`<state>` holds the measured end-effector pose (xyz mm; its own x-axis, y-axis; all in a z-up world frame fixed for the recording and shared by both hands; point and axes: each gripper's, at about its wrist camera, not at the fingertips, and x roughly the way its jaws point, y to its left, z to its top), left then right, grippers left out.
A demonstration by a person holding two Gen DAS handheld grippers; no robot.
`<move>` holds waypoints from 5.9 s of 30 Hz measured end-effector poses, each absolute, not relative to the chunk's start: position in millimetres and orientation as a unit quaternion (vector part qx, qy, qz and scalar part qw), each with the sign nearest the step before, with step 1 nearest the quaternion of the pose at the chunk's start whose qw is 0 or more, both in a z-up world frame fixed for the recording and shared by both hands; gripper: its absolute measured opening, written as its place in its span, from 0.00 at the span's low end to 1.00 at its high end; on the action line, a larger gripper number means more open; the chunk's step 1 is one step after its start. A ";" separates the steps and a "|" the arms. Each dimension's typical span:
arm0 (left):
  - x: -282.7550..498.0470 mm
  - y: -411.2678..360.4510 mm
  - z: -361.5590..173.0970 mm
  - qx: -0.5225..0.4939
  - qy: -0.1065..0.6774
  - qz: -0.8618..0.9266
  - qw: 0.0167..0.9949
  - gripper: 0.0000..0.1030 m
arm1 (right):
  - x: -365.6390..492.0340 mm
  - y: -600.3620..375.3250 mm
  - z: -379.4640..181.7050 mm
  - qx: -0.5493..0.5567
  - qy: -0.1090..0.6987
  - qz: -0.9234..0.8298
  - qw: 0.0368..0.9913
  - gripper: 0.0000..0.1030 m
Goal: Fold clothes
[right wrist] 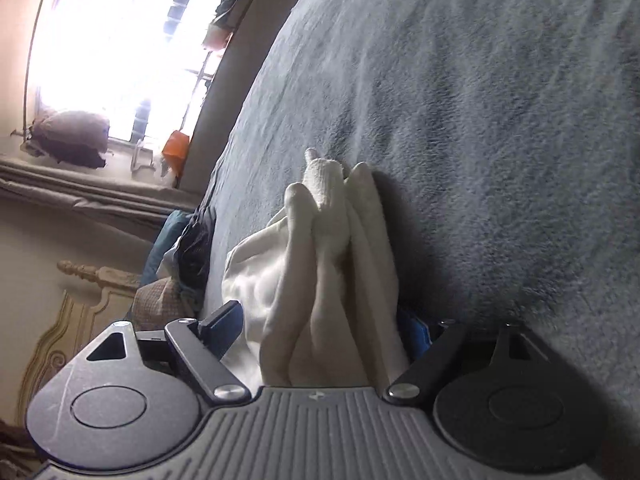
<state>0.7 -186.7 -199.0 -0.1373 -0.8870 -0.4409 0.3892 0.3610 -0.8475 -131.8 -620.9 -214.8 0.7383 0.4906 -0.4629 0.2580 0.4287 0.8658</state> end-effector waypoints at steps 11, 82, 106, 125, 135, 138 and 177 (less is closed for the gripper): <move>-1.9 -184.4 -205.8 -0.311 0.536 -0.481 0.620 0.25 | -96.5 -585.0 -194.1 0.490 0.378 0.122 0.776 0.57; -11.7 -7.8 -182.9 -0.292 0.480 -0.375 0.737 0.71 | -90.4 -484.0 -208.9 0.535 0.343 0.024 0.772 0.69; -25.4 8.1 -151.8 -0.316 0.552 -0.397 0.661 0.24 | -132.5 -450.5 -141.2 0.534 0.402 0.164 0.725 0.31; -46.3 8.3 -153.6 -0.169 0.524 -0.399 0.733 0.52 | -205.8 -435.4 -122.9 0.398 0.372 0.060 0.836 0.38; -56.2 8.2 -158.0 -0.141 0.513 -0.389 0.752 0.52 | -159.4 -397.9 -122.0 0.278 0.430 0.071 0.856 0.35; -57.5 9.4 -158.1 -0.136 0.508 -0.394 0.754 0.52 | -145.4 -393.6 -131.4 0.264 0.450 0.061 0.851 0.34; -61.2 1.7 -160.7 -0.117 0.507 -0.388 0.761 0.52 | -176.5 -418.4 -120.1 0.248 0.387 0.028 0.888 0.48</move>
<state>-61.2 1.7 -160.7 0.1846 -0.7088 -0.6808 0.4717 0.6716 -0.5713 -176.5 -418.4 -120.1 0.6987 0.2420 -0.6732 0.1421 0.8753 0.4622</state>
